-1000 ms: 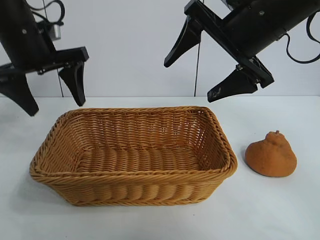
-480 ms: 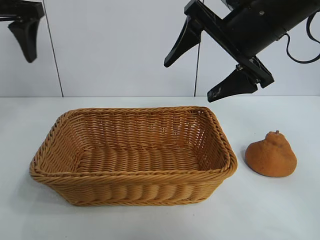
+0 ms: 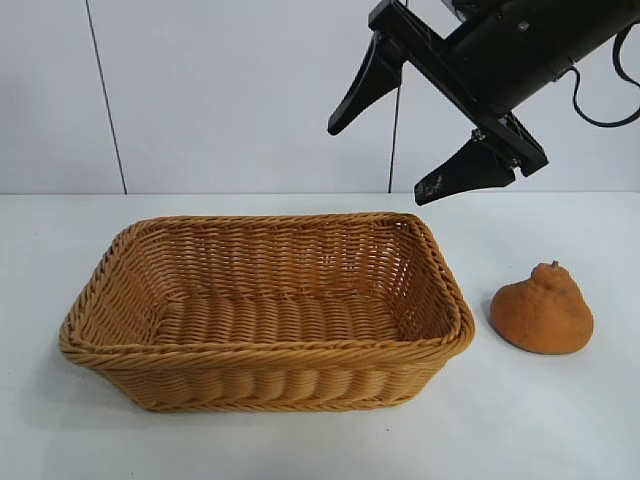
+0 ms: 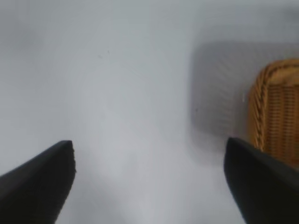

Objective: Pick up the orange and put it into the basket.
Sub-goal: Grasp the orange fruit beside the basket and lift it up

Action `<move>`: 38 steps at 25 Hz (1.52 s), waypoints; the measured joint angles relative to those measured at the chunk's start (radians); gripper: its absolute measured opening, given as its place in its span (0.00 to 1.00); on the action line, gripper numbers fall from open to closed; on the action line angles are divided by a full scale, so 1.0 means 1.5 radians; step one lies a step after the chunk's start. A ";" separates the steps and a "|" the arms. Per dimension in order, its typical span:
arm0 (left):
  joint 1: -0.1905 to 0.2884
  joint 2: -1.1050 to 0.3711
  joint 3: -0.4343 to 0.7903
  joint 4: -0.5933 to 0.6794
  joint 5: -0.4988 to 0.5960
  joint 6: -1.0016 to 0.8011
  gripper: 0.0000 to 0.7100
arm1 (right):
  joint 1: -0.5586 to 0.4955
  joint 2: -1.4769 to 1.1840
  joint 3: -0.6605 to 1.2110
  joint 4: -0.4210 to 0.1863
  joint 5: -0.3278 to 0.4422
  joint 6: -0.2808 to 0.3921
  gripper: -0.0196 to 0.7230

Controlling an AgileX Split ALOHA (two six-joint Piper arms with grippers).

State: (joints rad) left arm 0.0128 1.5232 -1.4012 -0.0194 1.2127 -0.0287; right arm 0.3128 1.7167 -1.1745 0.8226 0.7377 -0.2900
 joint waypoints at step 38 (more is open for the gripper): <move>0.000 -0.959 0.598 0.001 -0.099 0.011 0.87 | -0.005 0.000 -0.219 -0.455 0.208 0.233 0.90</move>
State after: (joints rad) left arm 0.0128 0.0853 -0.5038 -0.0185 1.0648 -0.0122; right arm 0.3058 1.7167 -1.5031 0.1406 1.0497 0.0598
